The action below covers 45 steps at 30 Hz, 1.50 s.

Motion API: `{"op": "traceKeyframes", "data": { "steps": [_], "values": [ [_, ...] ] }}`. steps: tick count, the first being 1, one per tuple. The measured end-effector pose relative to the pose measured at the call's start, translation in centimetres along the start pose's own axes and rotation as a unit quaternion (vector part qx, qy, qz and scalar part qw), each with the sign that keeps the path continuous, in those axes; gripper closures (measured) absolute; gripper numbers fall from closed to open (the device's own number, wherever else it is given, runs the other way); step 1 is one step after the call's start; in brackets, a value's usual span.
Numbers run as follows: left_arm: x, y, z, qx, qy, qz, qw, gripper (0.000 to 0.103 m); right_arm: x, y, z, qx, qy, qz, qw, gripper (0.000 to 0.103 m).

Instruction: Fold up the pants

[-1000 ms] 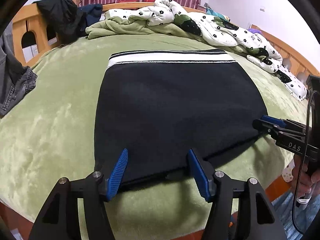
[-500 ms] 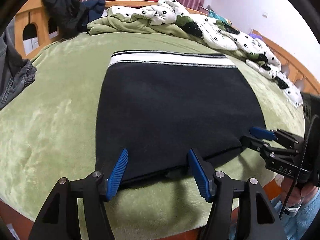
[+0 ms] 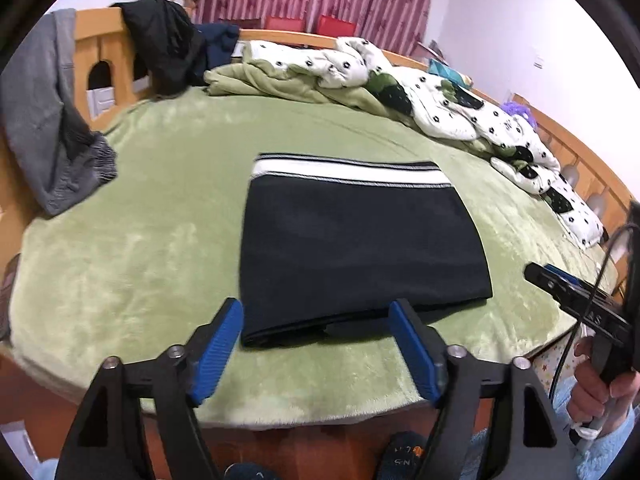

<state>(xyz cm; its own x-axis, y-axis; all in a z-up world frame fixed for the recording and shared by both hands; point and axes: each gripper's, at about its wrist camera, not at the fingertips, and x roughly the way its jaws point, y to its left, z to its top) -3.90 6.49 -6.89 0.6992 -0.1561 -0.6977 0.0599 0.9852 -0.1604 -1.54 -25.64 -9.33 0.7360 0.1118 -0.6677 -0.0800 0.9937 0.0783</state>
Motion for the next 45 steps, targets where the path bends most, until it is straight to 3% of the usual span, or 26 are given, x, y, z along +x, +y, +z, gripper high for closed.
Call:
{"op": "traceKeyframes", "data": {
  "steps": [4, 11, 45],
  "values": [
    [-1.7, 0.4, -0.1, -0.010, -0.002, 0.019, 0.9998, 0.024, -1.7, 0.5, -0.7, -0.003, 0.008, -0.008, 1.000, 0.035],
    [-3.2, 0.0, -0.6, -0.009, -0.004, 0.039, 0.9992, 0.022, -3.3, 2.3, -2.0, -0.041, -0.005, -0.035, 0.999, 0.006],
    [-3.2, -2.3, -0.9, 0.011, 0.000, 0.035, 0.9993, 0.022, -3.7, 0.8, -2.0, -0.018, 0.000, -0.045, 0.999, 0.006]
  ]
}}
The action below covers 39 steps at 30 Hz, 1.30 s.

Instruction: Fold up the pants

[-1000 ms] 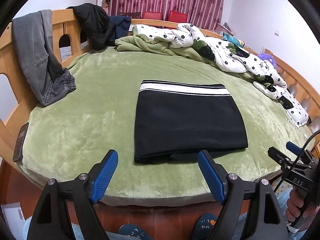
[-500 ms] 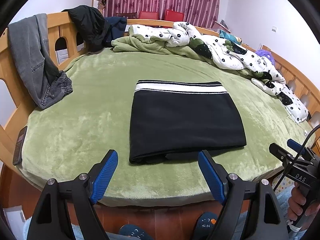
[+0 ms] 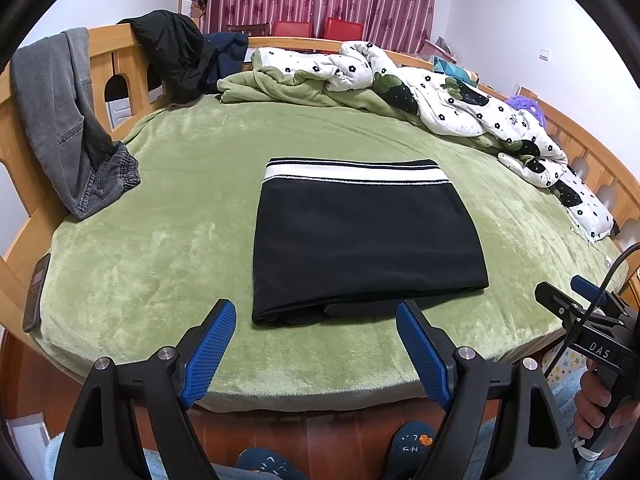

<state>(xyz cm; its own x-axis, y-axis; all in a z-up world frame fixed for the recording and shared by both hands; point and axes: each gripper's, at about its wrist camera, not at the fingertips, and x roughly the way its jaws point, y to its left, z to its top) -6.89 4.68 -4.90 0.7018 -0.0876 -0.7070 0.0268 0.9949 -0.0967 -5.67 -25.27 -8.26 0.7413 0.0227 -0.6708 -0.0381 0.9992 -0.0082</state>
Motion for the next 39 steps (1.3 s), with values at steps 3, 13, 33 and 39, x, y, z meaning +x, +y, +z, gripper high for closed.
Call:
{"op": "traceKeyframes", "data": {
  "steps": [3, 13, 33, 39],
  "values": [
    [-0.01, 0.02, 0.00, 0.000, -0.001, 0.000, 1.0000, 0.022, 0.03, -0.01, -0.01, -0.001, 0.001, 0.000, 1.000, 0.006],
    [-0.02, 0.03, -0.01, 0.000, -0.002, 0.000, 1.0000, 0.022, -0.04, 0.15, -0.20, 0.001, -0.001, 0.003, 1.000, 0.006],
    [-0.08, 0.22, 0.14, 0.003, -0.005, -0.001, 1.0000, 0.022, -0.38, -0.07, -0.16, 0.004, -0.004, 0.003, 1.000, 0.006],
    [-0.20, 0.18, 0.57, 0.006, -0.009, 0.005, 0.9999, 0.021, -0.42, -0.19, -0.01, 0.009, -0.006, 0.005, 1.000, 0.006]
  ]
}}
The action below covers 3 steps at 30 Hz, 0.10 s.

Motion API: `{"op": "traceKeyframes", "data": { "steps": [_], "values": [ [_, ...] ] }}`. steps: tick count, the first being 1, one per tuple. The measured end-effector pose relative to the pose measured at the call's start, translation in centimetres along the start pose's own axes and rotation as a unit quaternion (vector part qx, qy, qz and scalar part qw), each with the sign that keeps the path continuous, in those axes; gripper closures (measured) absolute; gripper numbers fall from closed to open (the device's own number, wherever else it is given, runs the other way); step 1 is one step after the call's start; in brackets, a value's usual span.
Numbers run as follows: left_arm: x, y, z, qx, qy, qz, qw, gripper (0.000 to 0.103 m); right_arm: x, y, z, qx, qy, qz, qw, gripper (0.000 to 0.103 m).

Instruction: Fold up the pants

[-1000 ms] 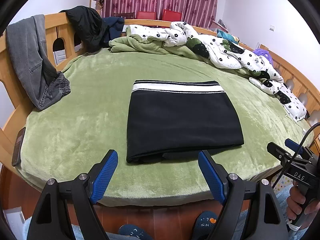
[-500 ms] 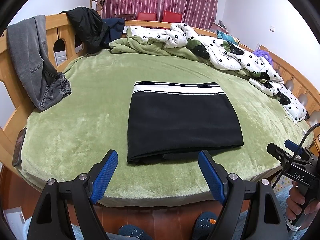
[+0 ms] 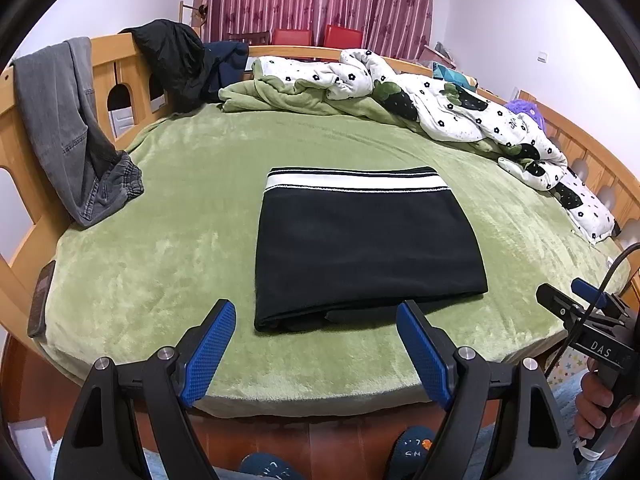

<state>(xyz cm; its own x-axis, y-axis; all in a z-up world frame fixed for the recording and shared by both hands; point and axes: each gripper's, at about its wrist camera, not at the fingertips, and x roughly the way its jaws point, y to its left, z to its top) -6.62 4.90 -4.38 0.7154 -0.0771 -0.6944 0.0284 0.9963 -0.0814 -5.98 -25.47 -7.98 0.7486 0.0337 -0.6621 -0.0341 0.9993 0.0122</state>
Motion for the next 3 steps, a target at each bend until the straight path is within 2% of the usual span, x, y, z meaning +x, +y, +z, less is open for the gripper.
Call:
{"op": "traceKeyframes", "data": {
  "steps": [3],
  "values": [
    [-0.05, -0.11, 0.20, 0.007, -0.006, 0.008, 0.9999, 0.021, 0.13, -0.01, 0.01, 0.000, -0.001, 0.000, 1.000, 0.006]
  ]
}}
